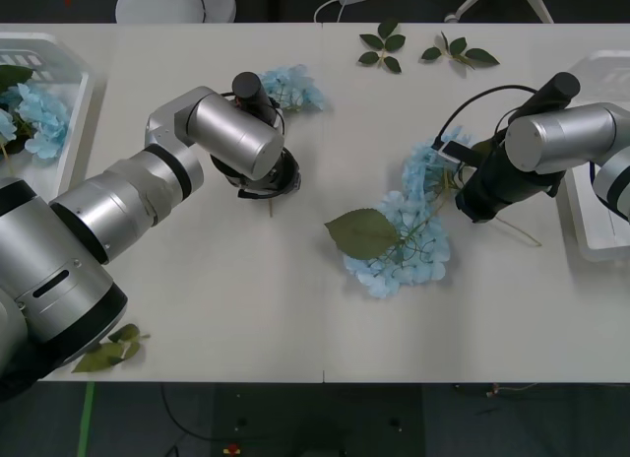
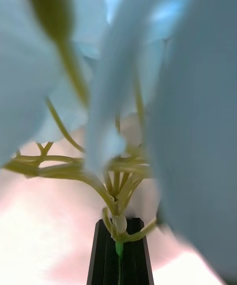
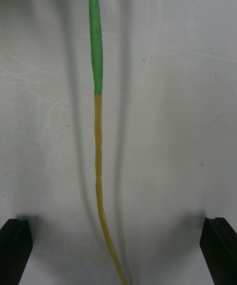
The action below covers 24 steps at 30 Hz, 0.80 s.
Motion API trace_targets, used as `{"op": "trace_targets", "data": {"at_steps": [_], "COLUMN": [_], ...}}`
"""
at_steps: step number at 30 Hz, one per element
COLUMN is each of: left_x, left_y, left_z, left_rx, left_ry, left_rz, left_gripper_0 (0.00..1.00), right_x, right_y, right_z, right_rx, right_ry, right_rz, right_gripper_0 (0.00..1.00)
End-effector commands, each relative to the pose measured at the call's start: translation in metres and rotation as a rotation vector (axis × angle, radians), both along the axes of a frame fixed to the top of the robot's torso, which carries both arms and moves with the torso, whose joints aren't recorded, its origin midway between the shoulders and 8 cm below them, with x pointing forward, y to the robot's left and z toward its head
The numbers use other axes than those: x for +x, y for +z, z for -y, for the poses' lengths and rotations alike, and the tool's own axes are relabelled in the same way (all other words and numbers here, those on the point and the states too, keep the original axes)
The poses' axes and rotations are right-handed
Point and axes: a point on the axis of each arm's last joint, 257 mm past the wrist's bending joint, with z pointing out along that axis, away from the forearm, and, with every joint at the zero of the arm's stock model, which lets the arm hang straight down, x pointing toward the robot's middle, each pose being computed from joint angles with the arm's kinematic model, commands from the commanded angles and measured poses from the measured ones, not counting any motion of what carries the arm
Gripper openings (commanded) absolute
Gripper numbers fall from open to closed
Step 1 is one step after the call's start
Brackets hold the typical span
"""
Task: Place the red flowers into the right box and the blue flowers into the left box. If a person shows an open palm, hand one flower to the person first, then continue sorting.
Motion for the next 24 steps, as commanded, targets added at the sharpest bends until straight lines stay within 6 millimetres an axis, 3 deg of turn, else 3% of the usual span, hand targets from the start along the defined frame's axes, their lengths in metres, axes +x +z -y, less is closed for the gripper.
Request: {"op": "trace_targets", "data": {"at_steps": [1,2,4,7,11,14,18,24], "left_x": [-0.003,-0.003,-0.002,0.000,-0.001,-0.002,-0.003,0.000], "left_y": [-0.005,-0.005,-0.005,-0.005,-0.008,-0.010,-0.013,-0.012], "left_z": [0.021,0.021,0.021,0.017,0.015,0.014,0.009,0.002], "left_rx": [0.000,0.001,0.008,0.039,0.072,0.075,0.091,0.109], "left_ry": [-0.060,-0.061,-0.067,-0.081,-0.096,-0.093,-0.098,-0.099], "left_rz": [0.001,0.000,0.004,0.016,0.022,0.019,0.015,0.021], "left_gripper_0": [1.00,1.00,0.74,0.43,0.27,0.07,0.00,0.00], "right_x": [0.014,0.013,0.014,0.018,0.021,0.019,0.017,0.003], "right_y": [0.051,0.056,0.081,0.119,0.174,0.216,0.265,0.329], "right_z": [-0.005,-0.007,-0.012,-0.019,-0.037,-0.059,-0.080,-0.143], "right_rx": [0.107,0.125,0.204,0.276,0.357,0.445,0.562,0.821], "right_ry": [-0.002,0.005,0.034,0.100,0.186,0.233,0.270,0.340], "right_rz": [0.022,0.019,0.032,0.086,0.177,0.233,0.295,0.339], "right_gripper_0": [0.00,0.00,0.00,0.00,0.00,0.00,0.00,0.00]}}
